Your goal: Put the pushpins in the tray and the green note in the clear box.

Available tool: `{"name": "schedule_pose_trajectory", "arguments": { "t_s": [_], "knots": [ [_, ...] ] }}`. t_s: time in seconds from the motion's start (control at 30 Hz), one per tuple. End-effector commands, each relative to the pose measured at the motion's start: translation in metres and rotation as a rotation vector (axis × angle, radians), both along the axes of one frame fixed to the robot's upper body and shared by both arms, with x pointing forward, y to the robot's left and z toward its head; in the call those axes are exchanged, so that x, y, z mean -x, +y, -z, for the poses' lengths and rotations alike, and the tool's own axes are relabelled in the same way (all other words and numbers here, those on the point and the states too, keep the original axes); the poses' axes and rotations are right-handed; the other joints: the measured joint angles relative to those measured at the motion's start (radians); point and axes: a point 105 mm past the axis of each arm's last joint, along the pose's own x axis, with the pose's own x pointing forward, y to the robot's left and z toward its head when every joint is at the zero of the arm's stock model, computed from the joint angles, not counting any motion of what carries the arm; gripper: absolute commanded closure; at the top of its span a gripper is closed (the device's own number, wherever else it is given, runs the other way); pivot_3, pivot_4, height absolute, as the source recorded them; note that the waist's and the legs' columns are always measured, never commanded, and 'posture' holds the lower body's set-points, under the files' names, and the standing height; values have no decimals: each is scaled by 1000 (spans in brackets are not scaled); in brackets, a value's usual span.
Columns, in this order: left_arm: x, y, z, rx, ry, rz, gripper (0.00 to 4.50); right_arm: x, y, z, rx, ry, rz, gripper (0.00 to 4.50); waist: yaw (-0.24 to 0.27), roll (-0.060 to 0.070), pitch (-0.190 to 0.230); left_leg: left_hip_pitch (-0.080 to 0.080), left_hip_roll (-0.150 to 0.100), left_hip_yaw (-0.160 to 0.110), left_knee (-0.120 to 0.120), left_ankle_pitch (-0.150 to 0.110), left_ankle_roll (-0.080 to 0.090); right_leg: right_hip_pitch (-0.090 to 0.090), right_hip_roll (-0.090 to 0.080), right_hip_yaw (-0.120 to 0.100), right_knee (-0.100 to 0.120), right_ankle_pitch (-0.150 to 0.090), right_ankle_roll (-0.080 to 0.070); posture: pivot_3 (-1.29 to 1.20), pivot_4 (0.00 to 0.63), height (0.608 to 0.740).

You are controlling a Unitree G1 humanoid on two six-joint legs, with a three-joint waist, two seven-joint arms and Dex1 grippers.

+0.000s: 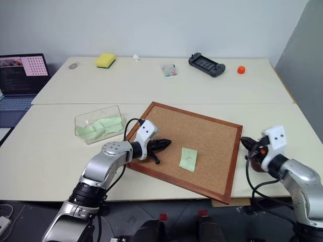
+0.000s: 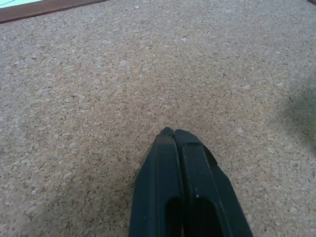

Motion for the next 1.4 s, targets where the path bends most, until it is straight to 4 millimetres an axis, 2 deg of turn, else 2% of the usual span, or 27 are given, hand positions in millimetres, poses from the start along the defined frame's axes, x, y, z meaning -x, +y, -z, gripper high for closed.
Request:
{"name": "schedule_pose_trajectory", "arguments": {
  "t_s": [0.03,0.27,0.3,0.37,0.5,0.57,0.83,0.93,1.0,1.07,1.17,1.33,1.4],
  "knots": [
    [5,-1,23,-34,84,15,4500,7,-25,-3,43,-25,144,4410,0,1,-1,0,0,1,0,0,0,0,0,0,0,0,0,0,150,740],
    [5,-4,23,-32,85,29,4500,9,-38,8,27,4,232,4410,-1,3,-2,2,0,4,0,0,0,2,0,1,0,-3,5,0,150,740],
    [6,-3,23,-32,86,28,4500,8,-38,8,26,6,237,4005,-1,3,-2,2,0,4,0,0,0,2,0,1,0,-3,5,0,150,740],
    [6,-3,23,-32,88,26,4500,8,-39,9,25,8,240,3760,-1,3,-2,2,0,4,0,0,0,2,0,1,0,-3,5,0,150,740],
    [8,0,24,-31,91,15,4500,8,-41,13,31,27,248,2780,-1,3,-2,2,0,4,0,0,0,2,0,1,0,-3,5,0,150,740],
    [8,1,25,-31,92,11,4500,8,-41,12,34,27,249,2523,-1,3,-2,2,0,4,0,0,0,1,0,1,0,-3,5,0,150,740],
    [9,0,25,-26,92,7,4500,9,-40,-5,38,-29,215,905,-1,3,-2,2,0,4,0,0,0,1,0,1,0,-3,5,0,150,740],
    [8,-1,24,-27,92,12,4500,17,-22,-11,56,-35,85,376,-1,4,-2,1,0,4,0,0,0,1,0,1,-1,-3,5,0,150,740],
    [6,0,23,-28,90,15,4500,23,3,-22,47,-55,-69,42,-1,4,-2,1,0,4,0,0,0,1,1,1,-1,-3,5,0,150,740],
    [3,0,20,-28,84,20,4500,32,36,-35,50,-85,-283,42,-2,4,-2,1,0,4,0,0,0,1,1,1,-1,-3,6,0,150,740],
    [-4,1,12,-18,65,28,4500,43,75,-52,4,-100,-512,42,-2,4,-2,2,0,4,0,0,0,2,1,0,-1,-3,6,0,150,740],
    [-12,13,-14,29,11,77,4500,55,116,-56,-22,-71,-750,42,0,-1,1,1,0,3,1,0,1,2,1,0,-2,-3,7,0,150,740],
    [-8,19,-35,75,-11,154,4108,57,123,-52,-21,-60,-801,0,-1,-4,3,0,0,3,1,0,1,1,2,-1,-2,-3,7,0,150,740]
  ]
}}
